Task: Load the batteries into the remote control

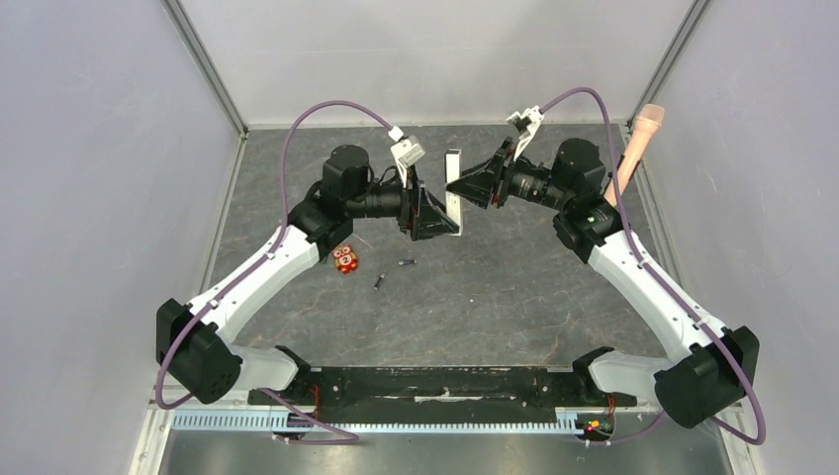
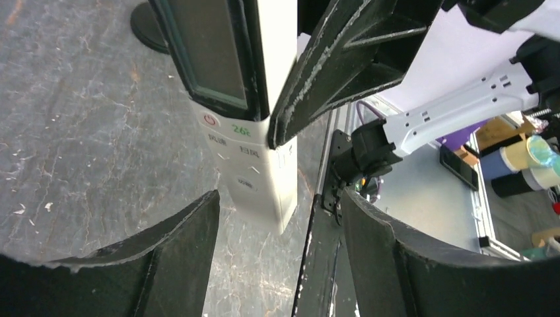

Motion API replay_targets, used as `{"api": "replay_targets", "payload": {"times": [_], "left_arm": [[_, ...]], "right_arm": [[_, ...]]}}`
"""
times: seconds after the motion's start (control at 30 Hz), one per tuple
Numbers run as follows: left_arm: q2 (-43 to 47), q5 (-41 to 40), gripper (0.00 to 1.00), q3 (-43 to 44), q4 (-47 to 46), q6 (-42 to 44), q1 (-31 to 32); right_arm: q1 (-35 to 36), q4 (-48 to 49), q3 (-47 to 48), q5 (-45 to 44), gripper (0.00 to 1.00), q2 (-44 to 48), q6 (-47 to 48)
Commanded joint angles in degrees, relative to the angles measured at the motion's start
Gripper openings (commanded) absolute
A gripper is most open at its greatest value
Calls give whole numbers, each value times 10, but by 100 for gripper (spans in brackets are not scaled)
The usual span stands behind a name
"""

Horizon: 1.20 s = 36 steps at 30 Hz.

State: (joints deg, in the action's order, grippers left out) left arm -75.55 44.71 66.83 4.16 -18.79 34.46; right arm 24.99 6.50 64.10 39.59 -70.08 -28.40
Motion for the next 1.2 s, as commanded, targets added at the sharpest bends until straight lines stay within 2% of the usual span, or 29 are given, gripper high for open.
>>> {"api": "replay_targets", "payload": {"times": [0.0,0.17,0.4,0.63,0.87,1.0,1.17], "left_arm": [[-6,64,74,37,60,80,0],[8,19,74,75,155,153,-11],[19,52,74,134,232,204,-33],[6,107,73,158,233,199,-32],[-19,190,68,159,240,198,-32],[-25,198,61,159,243,199,-32],[-28,197,63,159,243,209,-30]], "right_arm": [[-1,-17,27,55,10,6,51],[-1,-59,35,91,10,8,97],[4,-126,30,142,11,22,194],[33,-192,40,140,10,30,291],[51,-224,58,138,10,19,332],[63,-240,64,127,10,15,348],[73,-250,70,115,9,8,352]]}}
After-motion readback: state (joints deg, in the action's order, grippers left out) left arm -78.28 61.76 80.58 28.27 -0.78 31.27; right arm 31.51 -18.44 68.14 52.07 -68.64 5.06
